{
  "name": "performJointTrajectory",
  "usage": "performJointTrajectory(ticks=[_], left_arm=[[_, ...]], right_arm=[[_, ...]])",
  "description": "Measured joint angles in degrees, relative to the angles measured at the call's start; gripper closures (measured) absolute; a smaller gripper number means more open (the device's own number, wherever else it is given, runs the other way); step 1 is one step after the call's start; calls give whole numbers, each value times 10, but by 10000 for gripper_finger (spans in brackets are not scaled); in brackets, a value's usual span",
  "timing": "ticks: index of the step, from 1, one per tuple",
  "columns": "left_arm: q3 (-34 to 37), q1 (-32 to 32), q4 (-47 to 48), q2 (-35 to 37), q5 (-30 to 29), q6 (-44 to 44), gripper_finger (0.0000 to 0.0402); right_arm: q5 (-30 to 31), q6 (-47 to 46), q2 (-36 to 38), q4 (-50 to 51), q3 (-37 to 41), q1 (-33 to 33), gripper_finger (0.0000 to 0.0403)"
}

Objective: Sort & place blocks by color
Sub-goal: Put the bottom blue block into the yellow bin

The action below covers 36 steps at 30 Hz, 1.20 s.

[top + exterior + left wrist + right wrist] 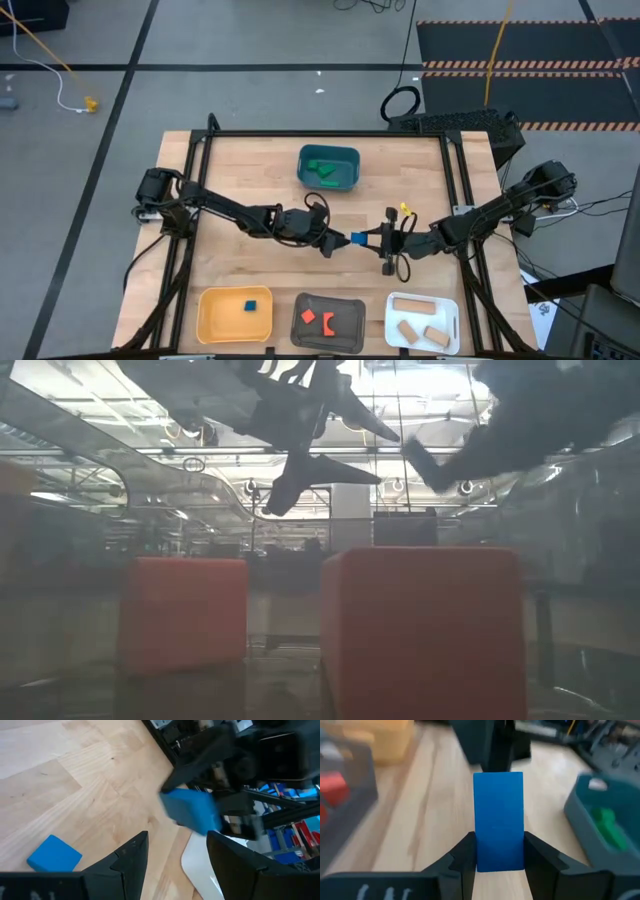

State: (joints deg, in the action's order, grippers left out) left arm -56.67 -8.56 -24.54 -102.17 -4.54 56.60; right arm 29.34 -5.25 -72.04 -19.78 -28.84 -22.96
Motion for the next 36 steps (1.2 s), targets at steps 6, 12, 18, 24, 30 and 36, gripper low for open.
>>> performJointTrajectory(ticks=[6,12,18,24,30,36], left_arm=[[-1,0,17,0,0,1,199],[-1,5,7,0,0,12,199],[-1,19,-11,0,-1,28,199],[-1,25,-8,1,-2,40,199],[-1,24,1,1,-2,39,199],[-1,24,4,1,-1,39,199]], right_arm=[[6,-33,-1,37,1,0,286],[6,-45,-1,31,1,0,286],[5,-41,-15,10,1,1,286],[4,-41,-40,5,1,15,286],[-9,-15,-53,-57,1,37,287],[-56,8,-79,-118,-9,65,287]])
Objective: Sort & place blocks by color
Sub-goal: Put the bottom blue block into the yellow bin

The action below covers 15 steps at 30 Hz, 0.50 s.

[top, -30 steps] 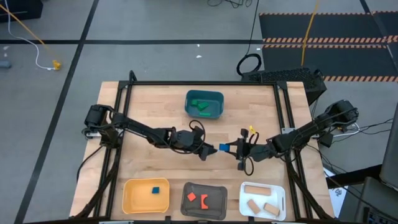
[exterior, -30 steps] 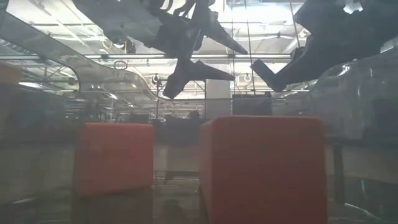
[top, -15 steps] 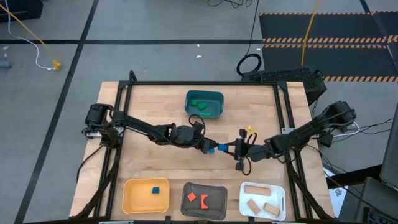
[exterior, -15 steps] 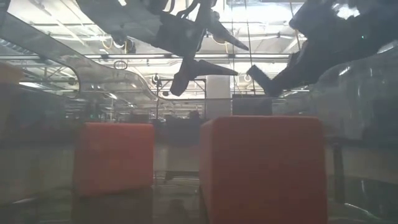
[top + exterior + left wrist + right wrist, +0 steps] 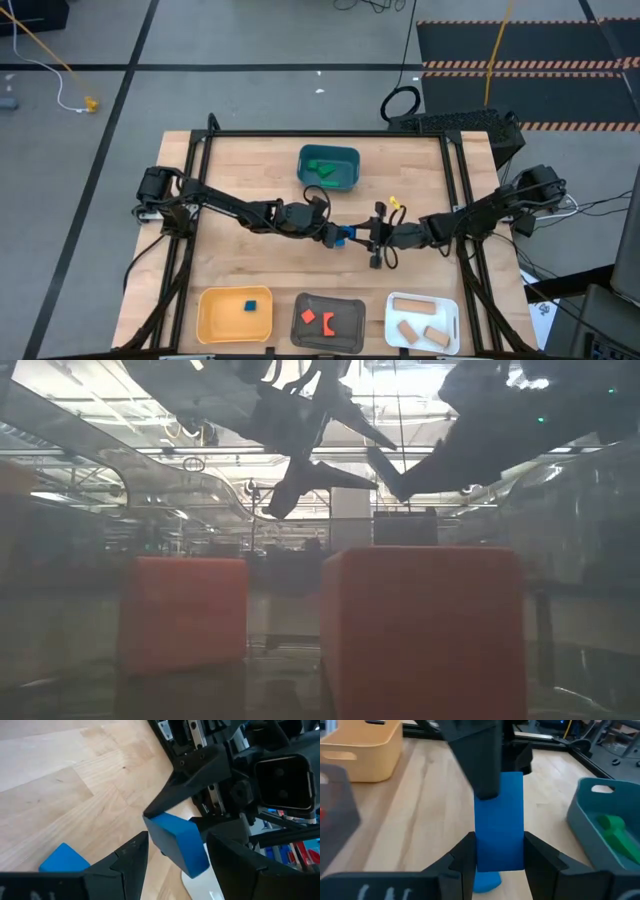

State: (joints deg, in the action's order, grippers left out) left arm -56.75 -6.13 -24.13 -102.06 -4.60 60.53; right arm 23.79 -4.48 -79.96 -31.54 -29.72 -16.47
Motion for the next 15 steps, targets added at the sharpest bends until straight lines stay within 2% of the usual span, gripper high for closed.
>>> performJointTrajectory(ticks=[7,9,15], left_arm=[[0,0,17,0,-6,-5,208],[0,0,29,0,-6,-9,227],[1,-3,51,-1,-11,-17,322]], right_arm=[[0,19,-44,0,-32,9,287],[0,24,-53,0,-36,9,286],[7,31,-60,-2,-37,9,280]])
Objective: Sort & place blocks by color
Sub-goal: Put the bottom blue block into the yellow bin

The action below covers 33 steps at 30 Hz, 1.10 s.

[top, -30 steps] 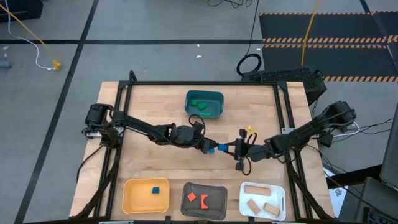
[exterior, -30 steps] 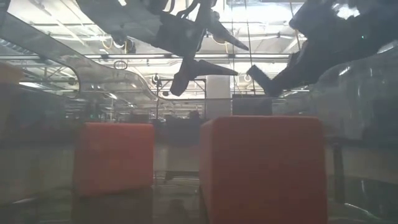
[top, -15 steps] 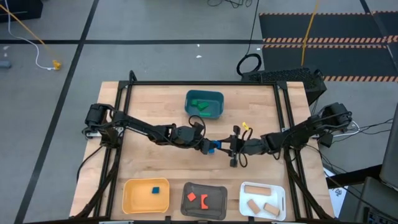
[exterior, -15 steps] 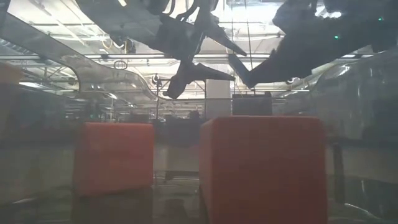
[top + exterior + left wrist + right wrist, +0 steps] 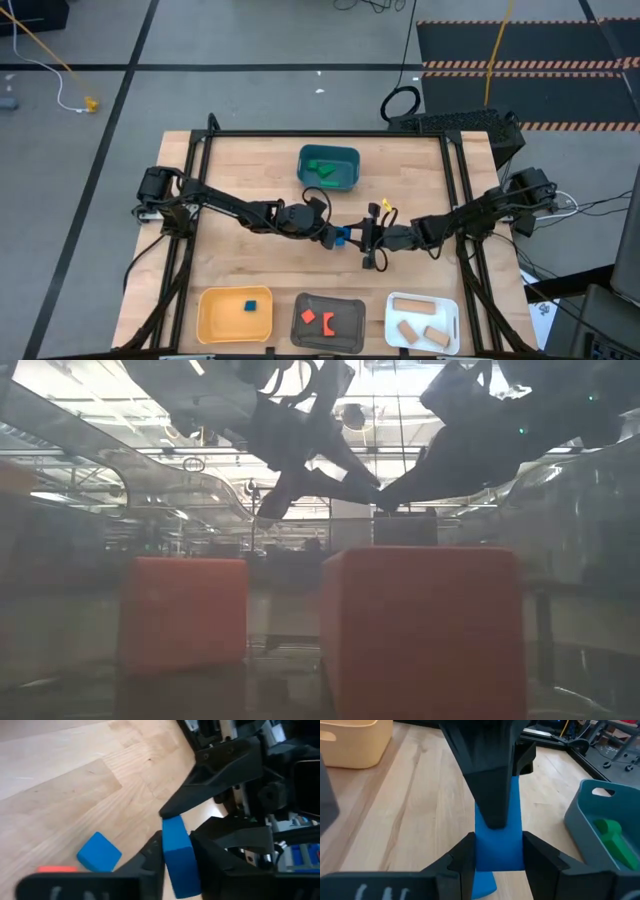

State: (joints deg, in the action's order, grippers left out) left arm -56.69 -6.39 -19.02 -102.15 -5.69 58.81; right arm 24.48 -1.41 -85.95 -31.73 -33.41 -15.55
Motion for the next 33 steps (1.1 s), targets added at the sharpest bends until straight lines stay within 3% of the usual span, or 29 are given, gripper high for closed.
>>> performJointTrajectory(ticks=[2,8,12,18,25,33], left_arm=[[0,0,5,0,-3,-2,341],[0,-1,9,0,-8,-15,341],[0,-2,14,0,-4,-24,341],[-1,-5,24,0,-6,-26,341],[-1,-5,26,0,0,-27,343],[-1,-43,41,5,102,-5,343]], right_arm=[[0,0,0,-1,0,0,280],[-5,3,0,4,0,0,279],[-38,-18,6,29,-2,-1,271],[-57,-34,33,92,0,-2,231],[-55,-92,114,227,0,-3,176],[-56,-187,153,265,6,-3,169]])
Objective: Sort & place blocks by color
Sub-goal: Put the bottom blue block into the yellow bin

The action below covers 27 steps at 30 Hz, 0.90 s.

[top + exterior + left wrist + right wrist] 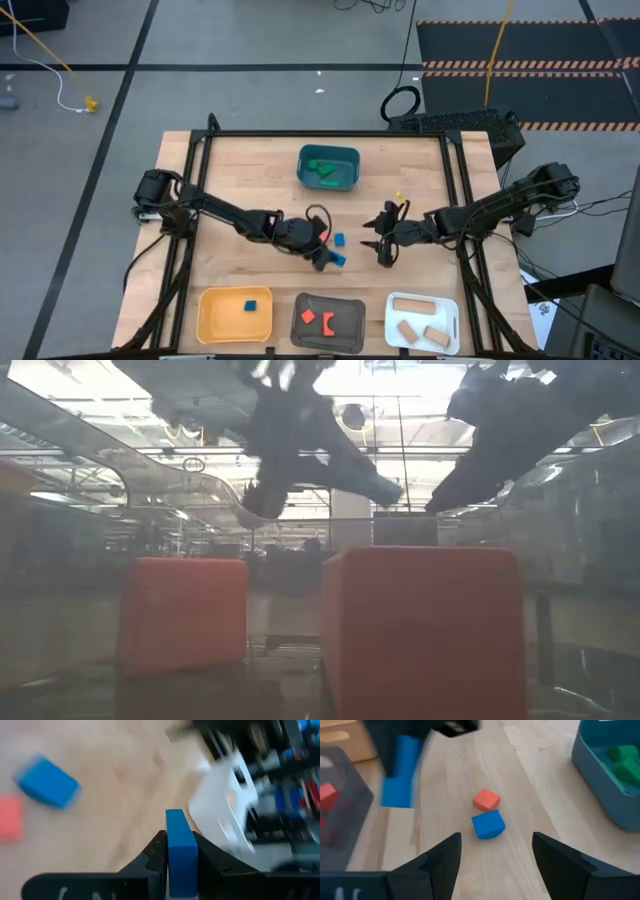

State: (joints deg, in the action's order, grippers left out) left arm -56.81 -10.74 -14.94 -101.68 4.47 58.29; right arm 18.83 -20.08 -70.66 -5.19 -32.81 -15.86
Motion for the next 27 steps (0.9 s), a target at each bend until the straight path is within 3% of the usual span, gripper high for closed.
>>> performJointTrajectory(ticks=[5,11,17,23,27], left_arm=[[1,-55,50,39,6,15,343],[-1,-141,152,120,-73,76,343],[-1,-254,289,177,-143,224,343],[0,-347,389,183,-150,397,343],[0,-387,455,182,-150,473,343]], right_arm=[[-12,-13,-15,-14,5,0,180],[-12,-6,-63,-96,5,0,186],[-10,-13,-111,-189,6,1,186],[33,-167,-136,-220,5,7,186],[51,-207,-156,-249,4,7,186]])
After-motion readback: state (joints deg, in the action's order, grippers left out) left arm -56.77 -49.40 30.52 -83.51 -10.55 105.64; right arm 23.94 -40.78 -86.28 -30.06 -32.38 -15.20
